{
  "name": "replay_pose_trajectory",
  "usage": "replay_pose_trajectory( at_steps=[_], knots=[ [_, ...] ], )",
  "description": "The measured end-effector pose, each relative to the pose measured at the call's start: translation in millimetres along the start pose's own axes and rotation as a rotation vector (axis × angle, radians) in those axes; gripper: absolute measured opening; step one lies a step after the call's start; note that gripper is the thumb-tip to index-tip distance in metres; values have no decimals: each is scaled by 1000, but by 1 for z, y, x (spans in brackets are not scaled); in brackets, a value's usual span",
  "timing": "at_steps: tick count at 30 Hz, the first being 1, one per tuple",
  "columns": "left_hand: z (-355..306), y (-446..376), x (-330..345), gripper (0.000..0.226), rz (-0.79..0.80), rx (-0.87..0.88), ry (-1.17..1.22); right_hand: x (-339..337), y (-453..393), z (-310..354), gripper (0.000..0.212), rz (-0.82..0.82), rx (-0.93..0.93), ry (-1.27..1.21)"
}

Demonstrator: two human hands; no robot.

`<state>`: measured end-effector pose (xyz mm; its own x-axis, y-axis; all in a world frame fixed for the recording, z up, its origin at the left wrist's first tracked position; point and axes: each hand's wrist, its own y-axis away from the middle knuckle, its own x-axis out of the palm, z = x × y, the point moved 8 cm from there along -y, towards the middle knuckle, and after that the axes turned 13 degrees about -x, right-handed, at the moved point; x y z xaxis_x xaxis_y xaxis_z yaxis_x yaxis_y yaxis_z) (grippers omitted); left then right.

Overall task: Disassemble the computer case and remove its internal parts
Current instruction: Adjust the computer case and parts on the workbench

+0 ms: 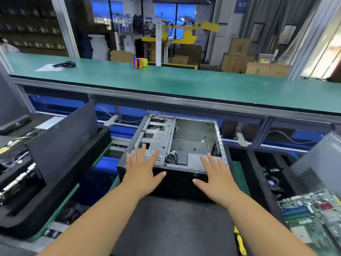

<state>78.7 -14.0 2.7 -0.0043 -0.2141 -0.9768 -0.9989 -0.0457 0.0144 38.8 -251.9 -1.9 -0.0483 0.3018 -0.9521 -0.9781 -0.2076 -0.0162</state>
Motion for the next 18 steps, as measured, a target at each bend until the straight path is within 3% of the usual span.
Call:
replay_pose_trajectory(
  at_steps=[6, 10, 13, 16, 18],
  knots=[
    [6, -11, 10, 69, 95, 45, -7, 18, 1, 2, 82, 84, 3, 132],
    [10, -13, 15, 65, 63, 42, -37, 18, 1, -1, 81, 100, 6, 154],
    [2, -8, 21, 65, 70, -19, 41, 5, -3, -3, 71, 86, -17, 135],
    [-14, -7, 27, 66, 106, -129, 120, -29, -12, -19, 50, -34, -6, 76],
    [-21, -10, 30, 67, 118, -229, 140, -46, -19, -37, 51, -60, 30, 114]
  ],
)
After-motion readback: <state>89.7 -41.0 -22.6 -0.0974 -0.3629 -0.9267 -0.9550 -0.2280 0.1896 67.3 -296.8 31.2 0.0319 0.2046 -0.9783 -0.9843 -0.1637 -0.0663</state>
